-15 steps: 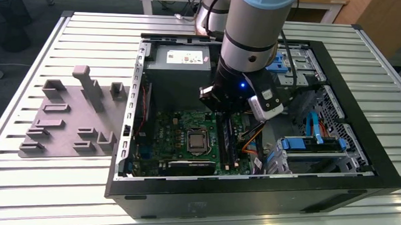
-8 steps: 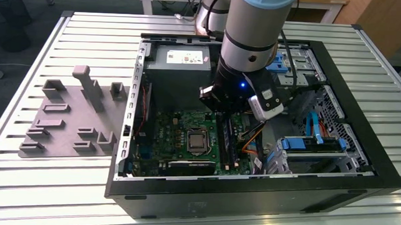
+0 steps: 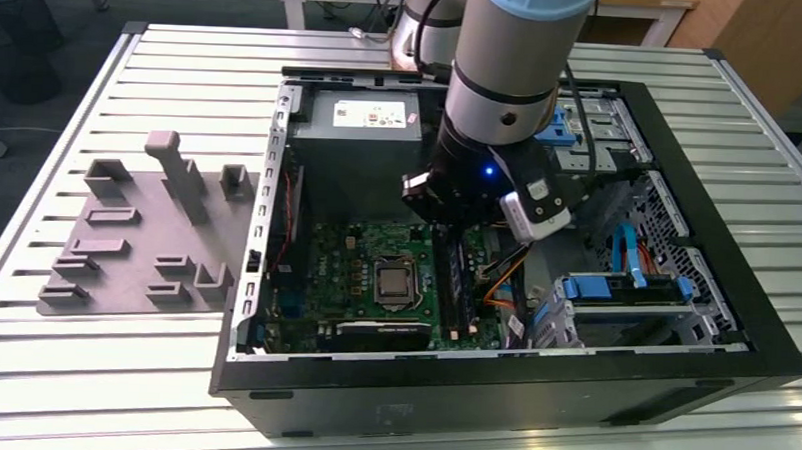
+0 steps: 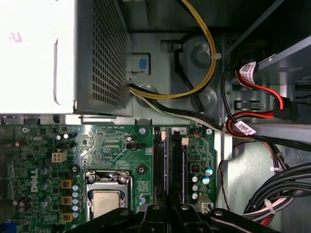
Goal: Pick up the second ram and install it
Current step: 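Press down the second ram until it locks into place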
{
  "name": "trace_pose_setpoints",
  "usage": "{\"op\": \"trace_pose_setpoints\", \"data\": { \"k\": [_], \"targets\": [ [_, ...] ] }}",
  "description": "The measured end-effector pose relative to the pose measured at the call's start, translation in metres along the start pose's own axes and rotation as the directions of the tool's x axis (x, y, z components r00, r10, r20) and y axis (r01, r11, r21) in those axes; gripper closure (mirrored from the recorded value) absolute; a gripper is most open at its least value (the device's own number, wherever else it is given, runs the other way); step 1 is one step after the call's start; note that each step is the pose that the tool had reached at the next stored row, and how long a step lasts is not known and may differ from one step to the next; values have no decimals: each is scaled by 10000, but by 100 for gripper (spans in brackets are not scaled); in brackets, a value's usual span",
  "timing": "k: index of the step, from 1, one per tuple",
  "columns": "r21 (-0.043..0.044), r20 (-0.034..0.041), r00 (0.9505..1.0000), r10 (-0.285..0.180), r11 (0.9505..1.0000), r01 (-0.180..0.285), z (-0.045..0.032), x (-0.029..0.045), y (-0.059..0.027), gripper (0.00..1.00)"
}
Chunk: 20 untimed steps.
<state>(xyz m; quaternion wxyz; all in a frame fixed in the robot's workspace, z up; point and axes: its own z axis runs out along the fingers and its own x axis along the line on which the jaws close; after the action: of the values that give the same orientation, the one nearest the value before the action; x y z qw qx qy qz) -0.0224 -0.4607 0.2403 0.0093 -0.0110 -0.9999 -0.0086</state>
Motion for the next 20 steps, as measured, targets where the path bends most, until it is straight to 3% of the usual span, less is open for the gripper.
{"op": "trace_pose_setpoints", "data": {
  "k": [11,20],
  "targets": [
    [-3,0,10000,23,10000,-23,84,-2,-6,86],
    [-1,-2,10000,22,10000,-22,90,-2,-22,86]
  ]
}}
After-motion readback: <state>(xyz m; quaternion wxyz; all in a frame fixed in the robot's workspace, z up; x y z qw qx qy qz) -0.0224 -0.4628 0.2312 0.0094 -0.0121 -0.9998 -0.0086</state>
